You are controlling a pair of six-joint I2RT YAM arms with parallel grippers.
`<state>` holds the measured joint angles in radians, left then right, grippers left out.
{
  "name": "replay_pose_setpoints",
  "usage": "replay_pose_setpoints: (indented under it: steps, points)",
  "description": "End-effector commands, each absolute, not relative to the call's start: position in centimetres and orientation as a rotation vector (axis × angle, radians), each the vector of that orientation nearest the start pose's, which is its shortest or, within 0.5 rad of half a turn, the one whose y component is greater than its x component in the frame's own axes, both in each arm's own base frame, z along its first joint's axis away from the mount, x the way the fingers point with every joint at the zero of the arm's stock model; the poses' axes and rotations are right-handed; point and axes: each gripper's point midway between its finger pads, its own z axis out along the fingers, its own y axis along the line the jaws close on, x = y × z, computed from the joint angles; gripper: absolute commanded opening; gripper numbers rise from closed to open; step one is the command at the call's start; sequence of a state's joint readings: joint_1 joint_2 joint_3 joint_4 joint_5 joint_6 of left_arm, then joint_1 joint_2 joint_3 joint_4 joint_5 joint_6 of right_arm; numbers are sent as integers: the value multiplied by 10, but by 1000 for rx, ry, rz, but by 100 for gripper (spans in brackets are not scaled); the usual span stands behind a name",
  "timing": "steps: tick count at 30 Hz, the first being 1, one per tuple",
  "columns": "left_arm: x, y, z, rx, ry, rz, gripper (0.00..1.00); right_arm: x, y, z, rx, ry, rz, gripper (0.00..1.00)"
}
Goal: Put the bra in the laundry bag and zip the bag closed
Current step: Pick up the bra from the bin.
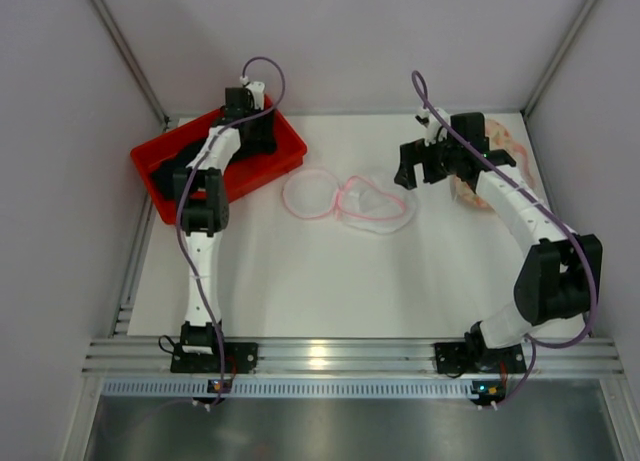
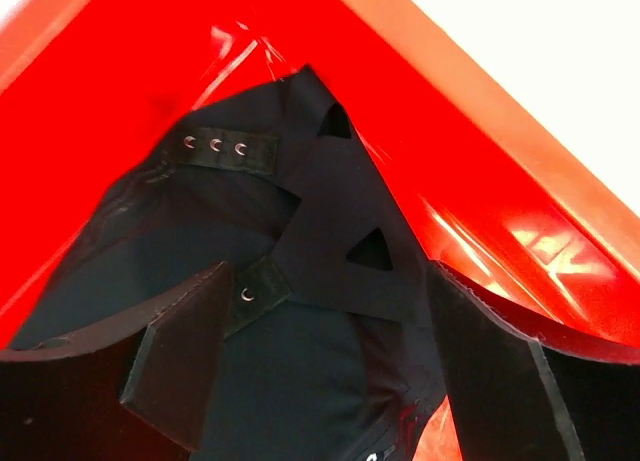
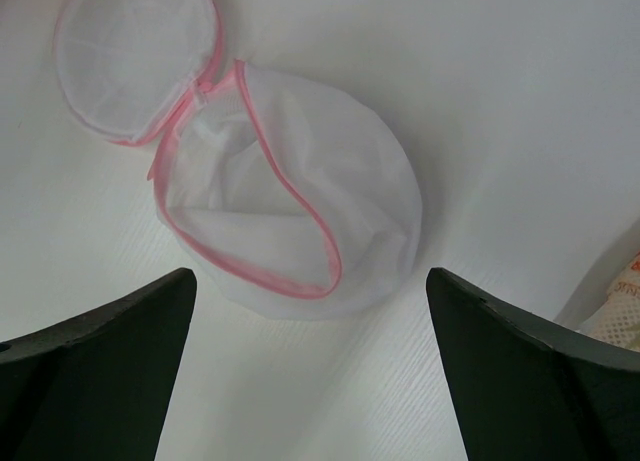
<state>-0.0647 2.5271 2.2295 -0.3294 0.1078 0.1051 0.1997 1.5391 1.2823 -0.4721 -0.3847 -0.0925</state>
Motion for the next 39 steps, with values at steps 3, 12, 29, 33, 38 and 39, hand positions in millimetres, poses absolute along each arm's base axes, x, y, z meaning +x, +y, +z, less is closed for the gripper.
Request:
replay_pose_setpoints:
  steps: [3, 12, 29, 33, 38, 39]
  points:
    - [680, -58, 83, 195, 2113, -102, 81, 401, 144, 183, -516, 2215, 520, 99]
    - [680, -59, 98, 168, 2094, -130, 51, 398, 145, 183, -518, 2219, 532, 99]
    - [659, -65, 199, 237, 1954, -180, 0, 395, 145, 193, -509, 2191, 533, 99]
    - [651, -65, 236, 210, 1901, -222, 0, 394, 145, 198, -513, 2179, 531, 99]
    - [613, -71, 303, 246, 1816, -301, 0, 390, 142, 208, -513, 2165, 522, 99]
    - [603, -74, 311, 263, 1813, -321, 0, 388, 142, 210, -517, 2163, 520, 100]
